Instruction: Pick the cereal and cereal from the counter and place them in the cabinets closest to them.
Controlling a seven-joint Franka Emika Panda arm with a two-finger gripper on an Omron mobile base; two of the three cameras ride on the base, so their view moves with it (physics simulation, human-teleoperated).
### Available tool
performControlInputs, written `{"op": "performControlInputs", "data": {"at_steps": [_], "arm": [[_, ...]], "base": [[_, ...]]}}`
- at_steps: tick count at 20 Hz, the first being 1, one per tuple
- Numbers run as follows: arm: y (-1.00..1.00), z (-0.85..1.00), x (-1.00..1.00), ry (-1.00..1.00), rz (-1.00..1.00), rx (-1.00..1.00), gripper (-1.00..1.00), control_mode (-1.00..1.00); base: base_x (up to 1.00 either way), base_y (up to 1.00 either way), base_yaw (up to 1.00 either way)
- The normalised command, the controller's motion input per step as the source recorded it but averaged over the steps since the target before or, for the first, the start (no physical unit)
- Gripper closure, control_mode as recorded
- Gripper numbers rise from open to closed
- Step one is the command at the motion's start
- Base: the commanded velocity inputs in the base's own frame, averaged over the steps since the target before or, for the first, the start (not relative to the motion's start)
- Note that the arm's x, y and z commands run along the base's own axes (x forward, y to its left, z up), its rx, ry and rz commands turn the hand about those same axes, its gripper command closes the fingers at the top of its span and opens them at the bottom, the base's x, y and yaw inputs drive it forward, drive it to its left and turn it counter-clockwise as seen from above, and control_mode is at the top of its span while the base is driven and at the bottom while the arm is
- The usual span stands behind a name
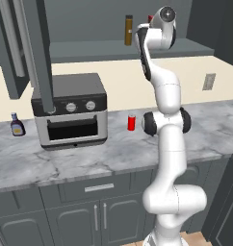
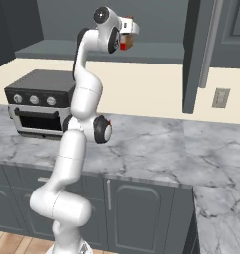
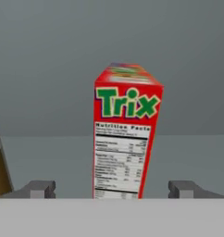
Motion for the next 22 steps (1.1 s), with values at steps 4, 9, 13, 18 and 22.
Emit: {"op": "performControlInputs", "data": {"at_steps": [4, 9, 13, 18, 22], "arm": [[0.0, 0.04, -0.37, 0.0, 0.0, 0.0, -1.0, -1.0], [0.0, 0.18, -0.74, 0.0, 0.0, 0.0, -1.0, -1.0], [0.1, 0.01, -0.97, 0.01, -0.01, -0.08, -1.0, -1.0], [0.23, -0.44, -1.0, 0.0, 0.0, -0.17, -1.0, -1.0], [0.23, -0.81, -1.0, -0.02, 0.0, -0.16, -1.0, -1.0]], "base": [[0.0, 0.0, 0.0], [0.0, 0.0, 0.0], [0.0, 0.0, 0.0], [0.0, 0.0, 0.0], [0.0, 0.0, 0.0]]}}
